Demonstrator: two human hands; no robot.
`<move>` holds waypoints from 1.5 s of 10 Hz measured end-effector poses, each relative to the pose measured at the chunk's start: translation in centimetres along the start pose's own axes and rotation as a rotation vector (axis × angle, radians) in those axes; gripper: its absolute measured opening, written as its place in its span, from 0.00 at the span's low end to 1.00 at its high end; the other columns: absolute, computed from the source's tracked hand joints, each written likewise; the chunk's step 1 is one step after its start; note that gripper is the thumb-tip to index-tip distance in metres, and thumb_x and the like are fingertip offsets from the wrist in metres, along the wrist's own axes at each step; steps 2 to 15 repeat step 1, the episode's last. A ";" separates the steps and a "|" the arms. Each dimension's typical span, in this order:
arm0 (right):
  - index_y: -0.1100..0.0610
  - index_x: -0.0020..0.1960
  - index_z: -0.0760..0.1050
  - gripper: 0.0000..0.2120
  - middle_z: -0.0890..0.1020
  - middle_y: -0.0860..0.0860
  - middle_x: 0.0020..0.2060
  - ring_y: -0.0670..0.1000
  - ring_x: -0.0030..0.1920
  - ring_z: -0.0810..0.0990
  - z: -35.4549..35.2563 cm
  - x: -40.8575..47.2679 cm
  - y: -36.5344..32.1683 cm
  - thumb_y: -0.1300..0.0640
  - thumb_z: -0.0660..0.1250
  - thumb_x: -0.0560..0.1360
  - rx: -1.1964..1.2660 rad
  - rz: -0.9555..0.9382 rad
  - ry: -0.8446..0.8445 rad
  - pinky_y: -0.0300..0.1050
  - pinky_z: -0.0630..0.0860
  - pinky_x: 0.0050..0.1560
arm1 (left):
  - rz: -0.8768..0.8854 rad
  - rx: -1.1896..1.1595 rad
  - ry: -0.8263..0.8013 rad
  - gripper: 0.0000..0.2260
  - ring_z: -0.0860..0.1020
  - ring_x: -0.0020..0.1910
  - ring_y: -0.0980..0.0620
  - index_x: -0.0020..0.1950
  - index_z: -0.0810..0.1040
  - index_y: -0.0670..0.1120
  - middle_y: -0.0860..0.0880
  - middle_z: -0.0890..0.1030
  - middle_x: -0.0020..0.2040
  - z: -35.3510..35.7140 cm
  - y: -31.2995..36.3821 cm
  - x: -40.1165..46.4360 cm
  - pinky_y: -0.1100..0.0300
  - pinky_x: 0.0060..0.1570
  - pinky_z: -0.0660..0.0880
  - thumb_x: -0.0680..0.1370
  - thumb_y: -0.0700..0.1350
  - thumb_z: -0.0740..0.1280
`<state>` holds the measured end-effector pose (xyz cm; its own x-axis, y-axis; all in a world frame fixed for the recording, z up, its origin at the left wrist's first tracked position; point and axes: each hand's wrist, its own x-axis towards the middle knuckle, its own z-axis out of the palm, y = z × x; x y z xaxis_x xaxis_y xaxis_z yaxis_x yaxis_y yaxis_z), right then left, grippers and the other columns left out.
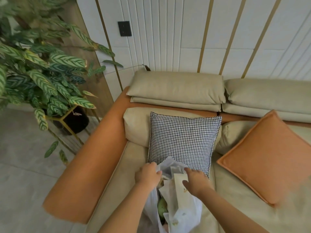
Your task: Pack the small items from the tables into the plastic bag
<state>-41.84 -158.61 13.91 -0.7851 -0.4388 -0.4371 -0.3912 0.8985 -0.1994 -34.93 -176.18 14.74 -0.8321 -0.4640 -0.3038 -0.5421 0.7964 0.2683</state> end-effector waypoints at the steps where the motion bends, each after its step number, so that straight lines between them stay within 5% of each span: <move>1: 0.51 0.72 0.60 0.27 0.71 0.52 0.68 0.55 0.68 0.67 -1.4 0.3 -1.0 0.42 0.58 0.76 -0.057 -0.065 0.036 0.56 0.63 0.68 | 0.071 0.071 0.047 0.22 0.69 0.66 0.47 0.69 0.68 0.51 0.49 0.74 0.66 -1.7 1.4 0.2 0.51 0.62 0.67 0.78 0.58 0.57; 15: 0.51 0.72 0.60 0.27 0.71 0.52 0.68 0.55 0.68 0.67 -1.4 0.3 -1.0 0.42 0.58 0.76 -0.057 -0.065 0.036 0.56 0.63 0.68 | 0.071 0.071 0.047 0.22 0.69 0.66 0.47 0.69 0.68 0.51 0.49 0.74 0.66 -1.7 1.4 0.2 0.51 0.62 0.67 0.78 0.58 0.57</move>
